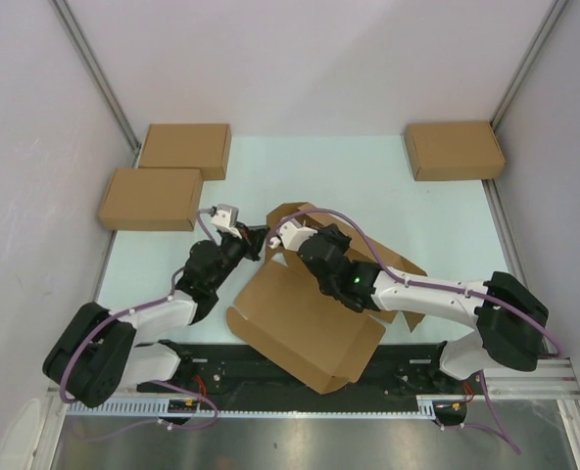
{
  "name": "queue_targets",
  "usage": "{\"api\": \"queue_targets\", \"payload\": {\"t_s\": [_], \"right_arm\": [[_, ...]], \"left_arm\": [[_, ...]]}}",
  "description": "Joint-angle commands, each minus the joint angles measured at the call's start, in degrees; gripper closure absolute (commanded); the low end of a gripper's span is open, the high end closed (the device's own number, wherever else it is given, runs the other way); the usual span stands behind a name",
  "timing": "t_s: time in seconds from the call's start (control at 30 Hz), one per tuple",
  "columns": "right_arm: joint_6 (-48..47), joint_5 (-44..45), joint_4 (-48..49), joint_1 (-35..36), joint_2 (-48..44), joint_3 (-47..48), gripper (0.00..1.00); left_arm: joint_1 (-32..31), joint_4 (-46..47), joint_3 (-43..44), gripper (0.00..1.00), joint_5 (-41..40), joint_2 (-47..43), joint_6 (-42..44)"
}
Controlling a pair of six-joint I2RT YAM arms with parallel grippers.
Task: Fold the paper box
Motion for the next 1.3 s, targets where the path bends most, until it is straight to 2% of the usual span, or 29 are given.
{"api": "queue_targets", "payload": {"t_s": [0.0,0.43,0.67,0.9,1.27], "right_arm": [[2.9,-1.1,-2.4,1.4,1.4,0.5,1.00],[1.3,2.2,-0.9,4.5,2.6,0.6,1.00],[0.9,3.8,-1.3,5.9,2.9,0.5,1.00],[0.7,4.6,-2.0,6.8,3.0,0.5,1.00],[0.7,5.8,-3.6,8.3,3.3,0.4,1.00]], "left_arm": [[-3.1,1.5,-0.7,1.00,-6.5,-3.4,-3.0],[-9.5,4.1,-7.8,1.00,-18.4,-3.9,-12.3],[-12.8,7.4,-8.7,1.00,-20.4,-1.6,-15.4],[-18.6,9.0,-7.4,1.00,-22.7,0.9,-16.3],[-22.3,13.8,-6.3,1.00,-24.8,6.0,-19.3]]}}
